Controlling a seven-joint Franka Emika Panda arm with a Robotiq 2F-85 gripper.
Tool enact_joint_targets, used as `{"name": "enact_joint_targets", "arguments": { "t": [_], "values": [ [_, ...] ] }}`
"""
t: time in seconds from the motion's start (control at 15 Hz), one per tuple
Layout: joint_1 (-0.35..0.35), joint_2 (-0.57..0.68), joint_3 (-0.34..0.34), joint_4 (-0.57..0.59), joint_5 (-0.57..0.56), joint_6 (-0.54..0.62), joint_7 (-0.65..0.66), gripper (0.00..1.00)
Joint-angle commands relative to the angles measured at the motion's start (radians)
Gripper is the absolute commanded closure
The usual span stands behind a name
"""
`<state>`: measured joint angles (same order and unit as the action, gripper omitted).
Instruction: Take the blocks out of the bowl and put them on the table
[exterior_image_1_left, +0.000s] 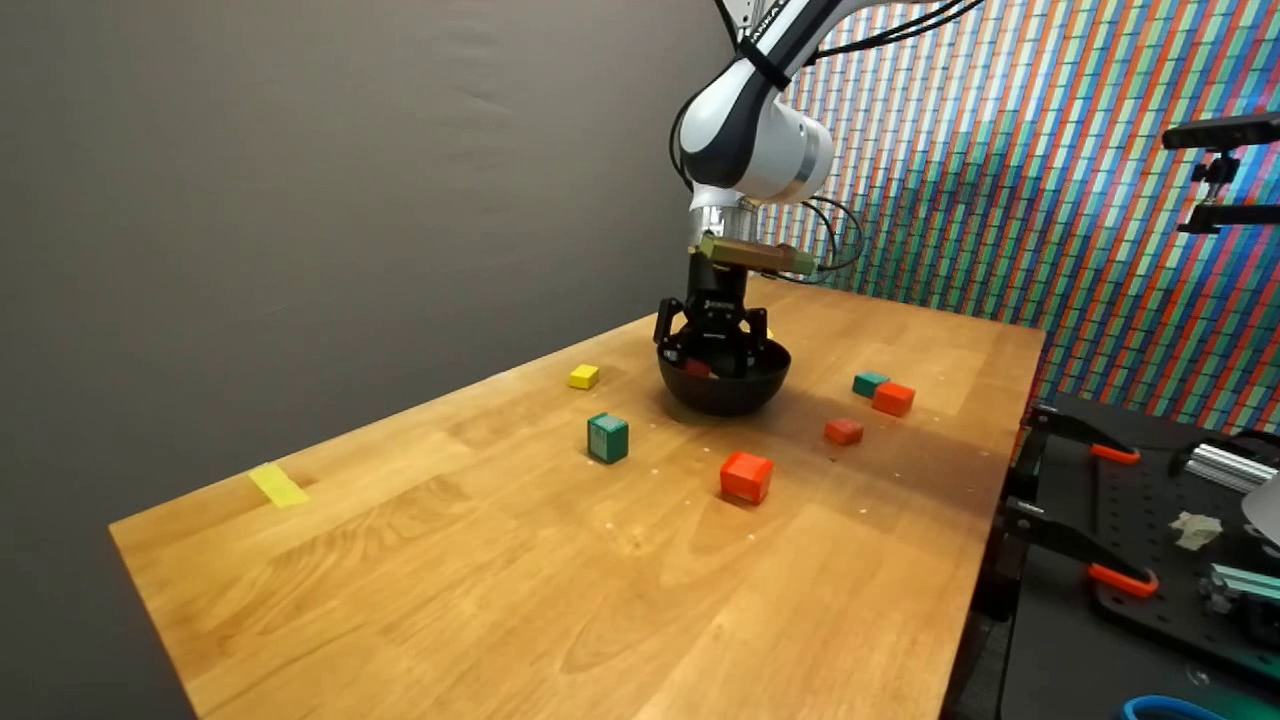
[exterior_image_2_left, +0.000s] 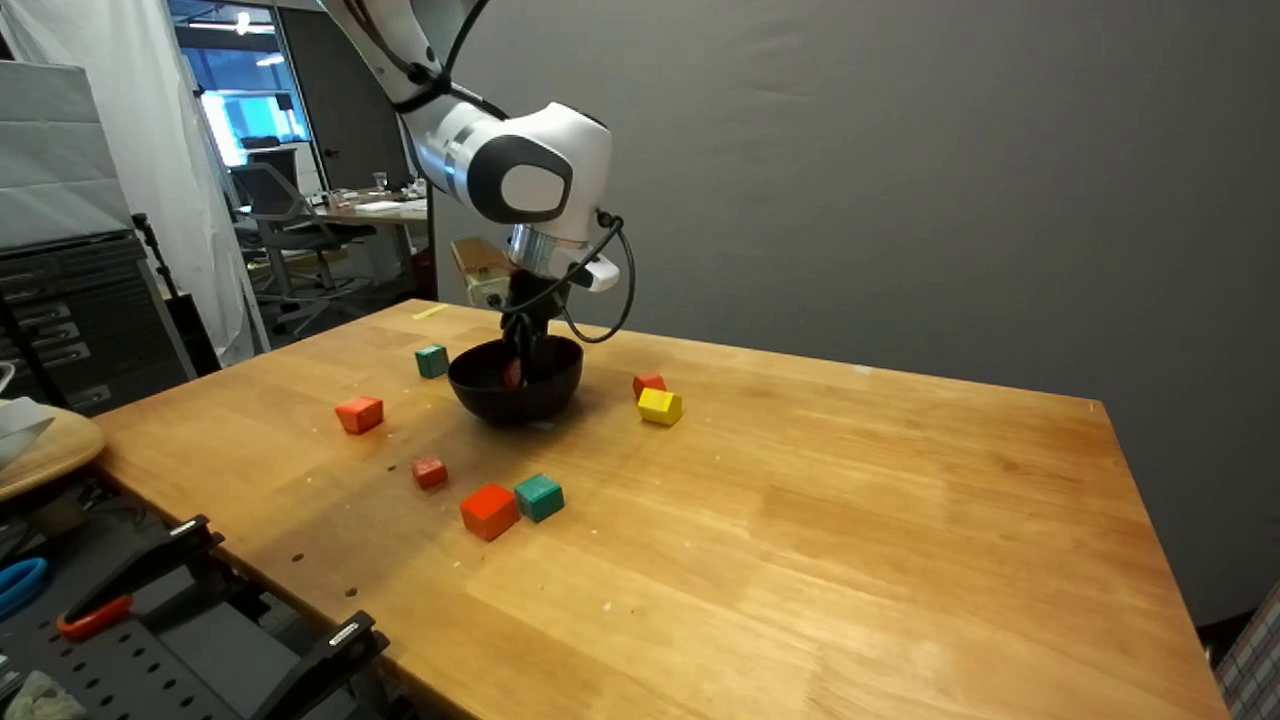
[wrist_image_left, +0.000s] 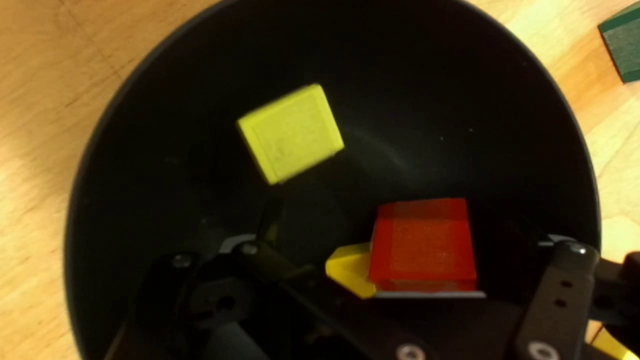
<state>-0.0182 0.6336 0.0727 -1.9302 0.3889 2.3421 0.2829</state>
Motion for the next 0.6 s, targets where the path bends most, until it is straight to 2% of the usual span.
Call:
{"name": "enact_joint_targets", "arguments": {
  "t": [0.0, 0.13, 0.2, 0.27, 0.33, 0.53],
  "values": [
    [0.017, 0.025, -0.013, 0.037, -0.017, -0.009, -0.014, 0.0],
    [0.03, 0.04, -0.02, 0.05, -0.041, 0.006, -0.016, 0.02],
    [0.037, 0.048, -0.024, 0.057, -0.058, 0.014, -0.018, 0.07],
    [0.046, 0.054, -0.031, 0.064, -0.081, 0.019, -0.018, 0.27],
    [0.057, 0.059, -0.038, 0.068, -0.107, 0.027, -0.019, 0.27],
    [0.072, 0.05, -0.048, 0.065, -0.162, 0.053, -0.027, 0.52]
  ]
}}
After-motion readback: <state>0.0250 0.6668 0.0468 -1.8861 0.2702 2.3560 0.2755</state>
